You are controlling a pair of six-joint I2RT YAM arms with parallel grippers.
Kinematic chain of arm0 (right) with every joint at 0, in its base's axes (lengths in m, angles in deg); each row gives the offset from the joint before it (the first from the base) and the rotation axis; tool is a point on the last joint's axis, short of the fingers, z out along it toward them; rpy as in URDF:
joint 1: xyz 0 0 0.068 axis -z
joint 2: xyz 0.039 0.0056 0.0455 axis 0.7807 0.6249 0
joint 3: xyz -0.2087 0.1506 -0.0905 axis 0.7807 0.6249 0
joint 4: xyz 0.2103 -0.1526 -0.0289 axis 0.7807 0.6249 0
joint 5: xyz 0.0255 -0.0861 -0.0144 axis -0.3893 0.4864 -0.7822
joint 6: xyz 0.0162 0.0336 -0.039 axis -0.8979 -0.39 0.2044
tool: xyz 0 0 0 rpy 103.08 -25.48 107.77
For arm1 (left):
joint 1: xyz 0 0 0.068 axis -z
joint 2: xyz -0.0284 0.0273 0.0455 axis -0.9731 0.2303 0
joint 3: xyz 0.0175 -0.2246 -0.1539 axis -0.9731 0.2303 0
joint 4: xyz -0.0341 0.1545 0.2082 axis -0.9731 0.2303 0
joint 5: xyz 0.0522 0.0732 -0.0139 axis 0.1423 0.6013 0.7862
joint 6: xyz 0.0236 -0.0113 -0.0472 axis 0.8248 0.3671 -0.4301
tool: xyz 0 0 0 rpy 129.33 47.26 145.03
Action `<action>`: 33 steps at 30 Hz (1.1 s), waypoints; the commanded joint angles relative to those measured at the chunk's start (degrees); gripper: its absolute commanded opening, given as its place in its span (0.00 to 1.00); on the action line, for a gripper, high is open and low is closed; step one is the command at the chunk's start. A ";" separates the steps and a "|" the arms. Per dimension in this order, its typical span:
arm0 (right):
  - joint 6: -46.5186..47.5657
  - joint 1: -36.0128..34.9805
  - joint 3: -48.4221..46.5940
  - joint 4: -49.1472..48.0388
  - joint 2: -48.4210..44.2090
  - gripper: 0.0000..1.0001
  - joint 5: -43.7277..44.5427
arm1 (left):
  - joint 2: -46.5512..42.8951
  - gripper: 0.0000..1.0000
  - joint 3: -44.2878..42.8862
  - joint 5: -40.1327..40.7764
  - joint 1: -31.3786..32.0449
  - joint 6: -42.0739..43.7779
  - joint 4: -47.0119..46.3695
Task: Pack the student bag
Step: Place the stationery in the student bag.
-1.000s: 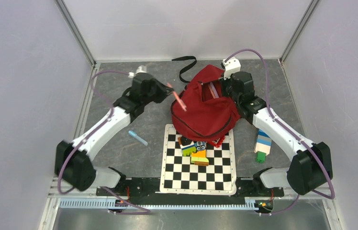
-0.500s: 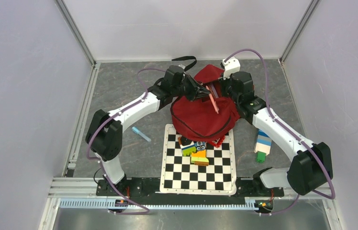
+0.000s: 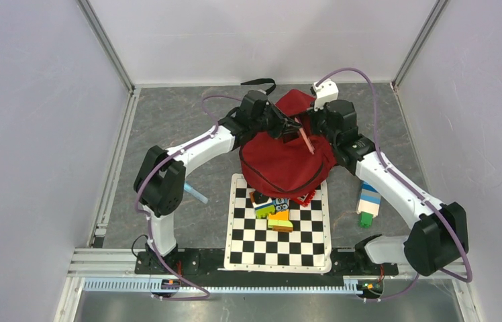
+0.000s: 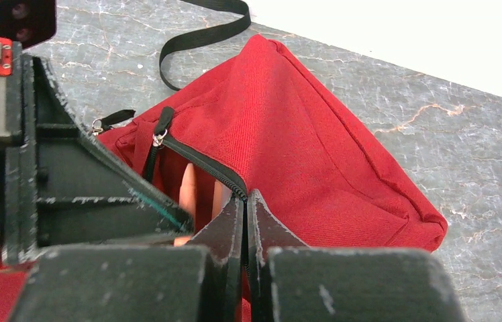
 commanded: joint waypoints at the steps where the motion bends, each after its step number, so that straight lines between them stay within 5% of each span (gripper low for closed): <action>1: -1.04 -0.70 -2.35 -5.67 -4.35 0.00 0.00 | 1.85 0.02 -3.44 3.94 -0.11 -4.66 -4.54; 13: -1.51 -1.06 -1.04 -5.21 -5.08 0.00 -0.06 | 3.05 0.02 -5.82 19.89 -0.03 -6.83 -6.74; 26: -1.63 -1.42 -0.85 -4.95 -4.59 0.00 0.05 | 4.87 0.03 -8.32 24.41 0.94 -2.75 -4.21; 29: -1.70 -1.42 -0.80 -4.95 -4.51 0.00 0.06 | 4.36 0.17 -7.88 24.33 0.94 -1.61 -4.03; 33: -1.58 -1.50 -0.93 -4.88 -4.53 0.00 0.39 | 3.25 0.49 -8.17 24.05 0.94 0.30 -1.83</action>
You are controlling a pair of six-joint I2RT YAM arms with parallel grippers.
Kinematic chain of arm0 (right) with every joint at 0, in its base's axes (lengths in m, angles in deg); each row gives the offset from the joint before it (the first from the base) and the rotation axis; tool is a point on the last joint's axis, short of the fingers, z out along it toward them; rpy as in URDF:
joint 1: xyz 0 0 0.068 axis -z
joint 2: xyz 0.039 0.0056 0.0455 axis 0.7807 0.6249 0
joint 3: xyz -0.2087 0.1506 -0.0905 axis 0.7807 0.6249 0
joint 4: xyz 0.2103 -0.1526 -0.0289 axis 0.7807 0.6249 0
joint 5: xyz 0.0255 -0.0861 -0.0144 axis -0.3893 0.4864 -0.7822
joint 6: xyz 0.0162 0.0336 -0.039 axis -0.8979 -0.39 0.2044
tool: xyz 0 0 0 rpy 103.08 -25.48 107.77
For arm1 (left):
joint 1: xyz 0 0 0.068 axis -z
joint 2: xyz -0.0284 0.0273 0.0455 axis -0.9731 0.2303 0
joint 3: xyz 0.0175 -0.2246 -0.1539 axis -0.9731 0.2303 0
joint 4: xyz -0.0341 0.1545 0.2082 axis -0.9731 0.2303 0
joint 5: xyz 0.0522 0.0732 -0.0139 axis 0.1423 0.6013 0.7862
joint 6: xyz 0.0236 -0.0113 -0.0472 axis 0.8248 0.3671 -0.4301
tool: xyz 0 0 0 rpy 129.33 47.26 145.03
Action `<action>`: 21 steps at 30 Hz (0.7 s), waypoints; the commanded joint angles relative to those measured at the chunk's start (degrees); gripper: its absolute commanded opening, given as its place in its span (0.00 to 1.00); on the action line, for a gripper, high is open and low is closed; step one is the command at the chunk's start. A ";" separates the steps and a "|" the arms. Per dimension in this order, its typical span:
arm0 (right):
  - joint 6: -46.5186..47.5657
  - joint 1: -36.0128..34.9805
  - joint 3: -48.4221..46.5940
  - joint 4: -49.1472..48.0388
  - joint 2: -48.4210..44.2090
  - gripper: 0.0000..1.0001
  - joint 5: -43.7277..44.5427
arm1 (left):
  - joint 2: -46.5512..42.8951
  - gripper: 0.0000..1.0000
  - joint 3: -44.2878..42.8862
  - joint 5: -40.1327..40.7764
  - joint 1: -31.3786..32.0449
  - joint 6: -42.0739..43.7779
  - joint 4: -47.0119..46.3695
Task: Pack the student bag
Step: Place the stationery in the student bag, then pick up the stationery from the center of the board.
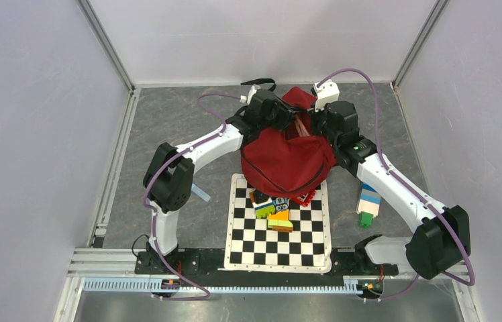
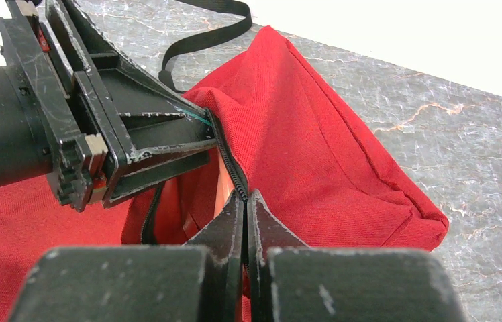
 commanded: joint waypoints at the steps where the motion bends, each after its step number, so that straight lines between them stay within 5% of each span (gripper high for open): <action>1: -1.00 -0.91 -1.37 -5.65 -2.98 0.00 0.10 | -2.47 0.56 -2.89 3.83 -0.28 3.68 2.20; 11: -0.26 -0.83 -1.89 -5.38 -2.65 0.00 1.52 | -17.51 0.84 6.96 4.42 -0.42 23.56 2.64; 21: -0.85 -0.91 -2.12 -5.25 -1.28 0.00 0.72 | -39.49 0.99 22.67 14.17 -8.55 35.93 25.16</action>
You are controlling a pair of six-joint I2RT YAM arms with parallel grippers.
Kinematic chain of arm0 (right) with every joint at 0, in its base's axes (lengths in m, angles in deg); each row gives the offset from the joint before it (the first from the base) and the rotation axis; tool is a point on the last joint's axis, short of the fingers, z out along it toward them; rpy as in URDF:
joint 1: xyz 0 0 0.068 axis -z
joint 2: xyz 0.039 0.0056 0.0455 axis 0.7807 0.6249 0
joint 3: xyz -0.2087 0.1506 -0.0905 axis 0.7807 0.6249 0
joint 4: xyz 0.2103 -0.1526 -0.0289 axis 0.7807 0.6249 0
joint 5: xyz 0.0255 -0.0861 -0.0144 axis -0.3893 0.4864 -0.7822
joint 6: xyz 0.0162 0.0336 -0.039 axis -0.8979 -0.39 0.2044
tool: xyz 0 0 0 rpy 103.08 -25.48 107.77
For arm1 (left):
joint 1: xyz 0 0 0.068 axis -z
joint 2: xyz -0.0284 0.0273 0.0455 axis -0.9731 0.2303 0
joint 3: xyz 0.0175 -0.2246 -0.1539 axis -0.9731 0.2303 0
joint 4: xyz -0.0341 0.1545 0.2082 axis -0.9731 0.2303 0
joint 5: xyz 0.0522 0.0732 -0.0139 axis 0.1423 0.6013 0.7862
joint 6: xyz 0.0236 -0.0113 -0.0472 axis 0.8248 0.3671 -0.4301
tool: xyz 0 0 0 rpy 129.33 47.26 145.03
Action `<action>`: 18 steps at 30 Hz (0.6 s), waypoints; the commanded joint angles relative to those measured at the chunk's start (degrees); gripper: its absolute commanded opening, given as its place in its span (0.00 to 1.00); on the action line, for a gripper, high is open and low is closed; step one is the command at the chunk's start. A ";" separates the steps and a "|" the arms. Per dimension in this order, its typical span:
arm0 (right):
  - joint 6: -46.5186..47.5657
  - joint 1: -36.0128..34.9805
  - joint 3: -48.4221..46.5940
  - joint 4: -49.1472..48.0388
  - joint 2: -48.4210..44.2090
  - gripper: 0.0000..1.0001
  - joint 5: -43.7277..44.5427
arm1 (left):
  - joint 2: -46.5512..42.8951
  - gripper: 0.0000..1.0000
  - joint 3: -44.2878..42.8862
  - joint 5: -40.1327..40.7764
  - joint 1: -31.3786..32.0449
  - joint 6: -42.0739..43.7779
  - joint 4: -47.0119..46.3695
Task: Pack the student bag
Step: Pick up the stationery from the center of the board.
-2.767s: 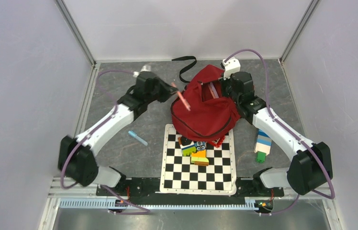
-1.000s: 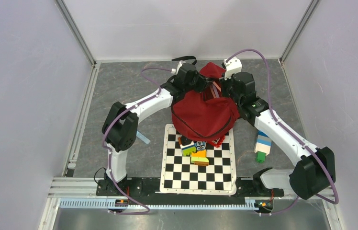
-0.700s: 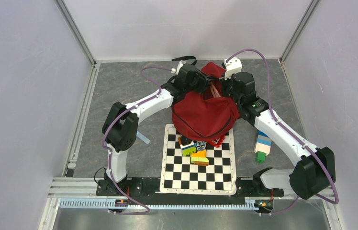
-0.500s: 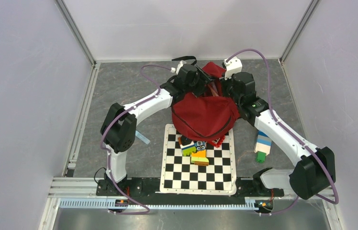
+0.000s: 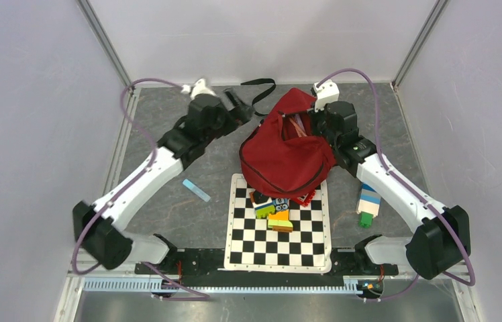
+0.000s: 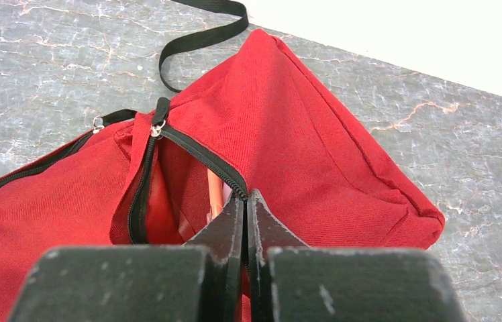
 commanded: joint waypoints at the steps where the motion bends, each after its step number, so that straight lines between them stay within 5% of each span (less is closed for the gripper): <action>1: -1.06 -0.60 -2.30 -5.29 -1.07 0.00 -0.62 | -8.84 0.99 9.45 5.60 -6.66 7.33 12.46; 9: -1.65 -0.66 -2.95 -5.29 0.37 0.00 -1.81 | -14.49 0.98 19.80 4.70 -18.84 12.19 25.57; 15: -1.66 -0.66 -3.51 -5.21 0.40 0.00 -1.72 | -13.93 0.95 30.23 3.88 -23.72 12.00 23.32; 18: -1.46 -0.68 -3.64 -5.12 0.32 0.00 -1.37 | -13.10 0.85 35.11 0.39 -25.61 9.98 20.25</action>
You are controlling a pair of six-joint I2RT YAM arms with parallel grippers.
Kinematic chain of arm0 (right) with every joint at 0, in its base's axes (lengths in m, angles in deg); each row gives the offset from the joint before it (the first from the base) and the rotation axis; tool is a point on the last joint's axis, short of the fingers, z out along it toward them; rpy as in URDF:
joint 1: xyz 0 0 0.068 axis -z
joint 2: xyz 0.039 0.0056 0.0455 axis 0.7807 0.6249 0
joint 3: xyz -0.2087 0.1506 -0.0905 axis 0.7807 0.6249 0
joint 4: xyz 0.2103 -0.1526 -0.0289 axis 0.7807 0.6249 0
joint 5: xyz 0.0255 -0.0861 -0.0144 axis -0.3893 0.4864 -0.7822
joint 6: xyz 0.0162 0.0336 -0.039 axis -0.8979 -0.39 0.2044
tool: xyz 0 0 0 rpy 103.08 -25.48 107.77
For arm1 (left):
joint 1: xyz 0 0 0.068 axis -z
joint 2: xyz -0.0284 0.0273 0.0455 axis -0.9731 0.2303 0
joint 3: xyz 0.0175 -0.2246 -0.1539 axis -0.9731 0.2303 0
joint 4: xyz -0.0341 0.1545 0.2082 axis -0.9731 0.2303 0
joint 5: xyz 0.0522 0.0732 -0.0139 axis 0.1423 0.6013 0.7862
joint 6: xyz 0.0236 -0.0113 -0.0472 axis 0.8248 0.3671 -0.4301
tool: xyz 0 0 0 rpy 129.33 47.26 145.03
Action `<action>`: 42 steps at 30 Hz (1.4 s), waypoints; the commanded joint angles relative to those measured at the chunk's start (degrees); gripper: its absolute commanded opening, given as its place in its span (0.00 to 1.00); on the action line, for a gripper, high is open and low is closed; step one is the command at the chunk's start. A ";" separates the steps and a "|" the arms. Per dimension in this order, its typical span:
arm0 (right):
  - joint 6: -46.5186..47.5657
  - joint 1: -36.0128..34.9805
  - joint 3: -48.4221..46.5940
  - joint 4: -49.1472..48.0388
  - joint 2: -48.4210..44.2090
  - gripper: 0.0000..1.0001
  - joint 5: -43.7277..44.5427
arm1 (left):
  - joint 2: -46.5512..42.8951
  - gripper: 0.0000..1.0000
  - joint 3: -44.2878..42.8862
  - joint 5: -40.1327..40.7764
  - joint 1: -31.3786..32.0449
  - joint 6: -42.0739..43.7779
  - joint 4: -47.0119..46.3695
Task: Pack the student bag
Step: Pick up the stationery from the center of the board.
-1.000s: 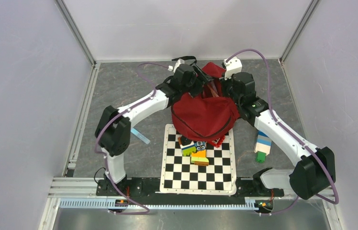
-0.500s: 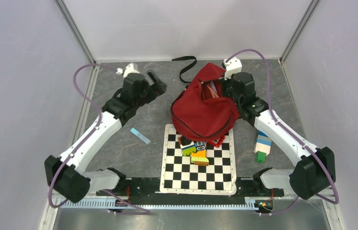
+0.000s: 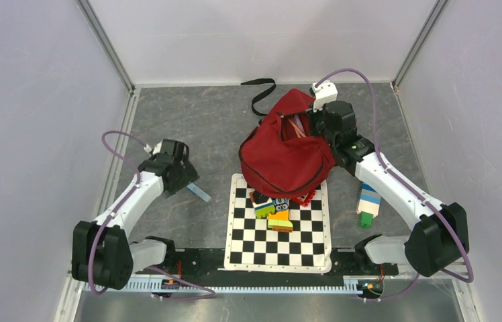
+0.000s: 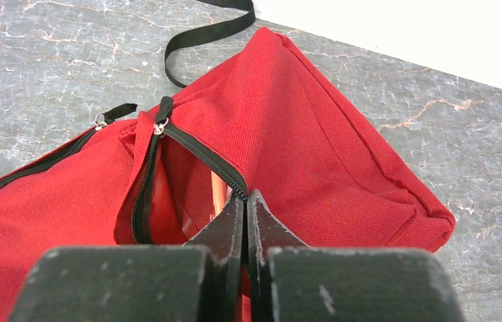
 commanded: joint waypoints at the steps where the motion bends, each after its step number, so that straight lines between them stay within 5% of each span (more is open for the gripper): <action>1: -0.81 -0.59 -3.54 -5.08 -0.80 0.00 -0.55 | 0.35 0.81 5.65 -3.83 -2.14 -0.45 -3.95; 15: -0.90 -0.59 -3.75 -5.08 -0.80 0.00 -0.77 | 7.66 0.69 6.32 -6.88 -2.29 -3.23 -11.58; 25: -0.90 -0.59 -3.99 -5.08 -0.60 0.00 -1.14 | 13.11 0.39 2.66 -6.25 -2.30 1.95 -10.95; 37: -0.75 -0.59 -4.48 -5.08 -0.10 0.00 -1.17 | 9.24 0.02 2.23 -8.85 -2.30 -0.01 -11.00; 42: -0.81 -0.59 -4.58 -5.08 0.07 0.00 -1.24 | 5.63 0.02 -4.23 -13.87 -0.32 -2.29 -11.50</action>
